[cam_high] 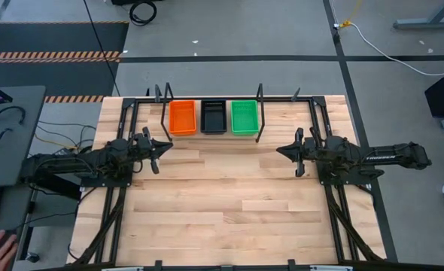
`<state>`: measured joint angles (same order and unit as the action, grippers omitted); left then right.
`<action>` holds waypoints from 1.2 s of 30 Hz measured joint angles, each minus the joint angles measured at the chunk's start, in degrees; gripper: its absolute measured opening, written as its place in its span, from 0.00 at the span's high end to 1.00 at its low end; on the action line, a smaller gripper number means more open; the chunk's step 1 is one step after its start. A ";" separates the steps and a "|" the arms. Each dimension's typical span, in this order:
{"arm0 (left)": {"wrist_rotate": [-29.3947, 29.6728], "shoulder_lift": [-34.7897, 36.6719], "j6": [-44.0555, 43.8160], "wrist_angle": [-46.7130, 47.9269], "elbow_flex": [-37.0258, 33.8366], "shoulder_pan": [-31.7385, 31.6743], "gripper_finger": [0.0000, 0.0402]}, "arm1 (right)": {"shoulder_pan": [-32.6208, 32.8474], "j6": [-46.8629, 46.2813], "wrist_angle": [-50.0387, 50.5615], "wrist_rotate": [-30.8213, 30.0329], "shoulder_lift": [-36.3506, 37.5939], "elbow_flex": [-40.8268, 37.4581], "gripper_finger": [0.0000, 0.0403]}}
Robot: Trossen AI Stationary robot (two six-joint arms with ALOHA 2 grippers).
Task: Stack baskets on shelf by color
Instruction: Return to Home Position
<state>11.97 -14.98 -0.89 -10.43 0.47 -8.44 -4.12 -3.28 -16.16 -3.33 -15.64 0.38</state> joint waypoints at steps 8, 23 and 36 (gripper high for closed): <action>0.02 0.00 0.02 0.01 0.00 -0.01 0.91 | 0.00 0.02 0.00 0.00 0.00 0.00 0.97; 0.00 0.00 0.00 0.00 0.00 0.00 0.92 | 0.00 0.02 0.00 -0.01 0.00 0.00 0.97; 0.01 0.00 0.02 0.01 0.00 0.00 0.94 | 0.00 0.02 0.00 0.00 0.00 0.00 0.97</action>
<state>11.98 -14.98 -0.86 -10.41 0.47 -8.44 -4.12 -3.27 -16.16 -3.33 -15.64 0.38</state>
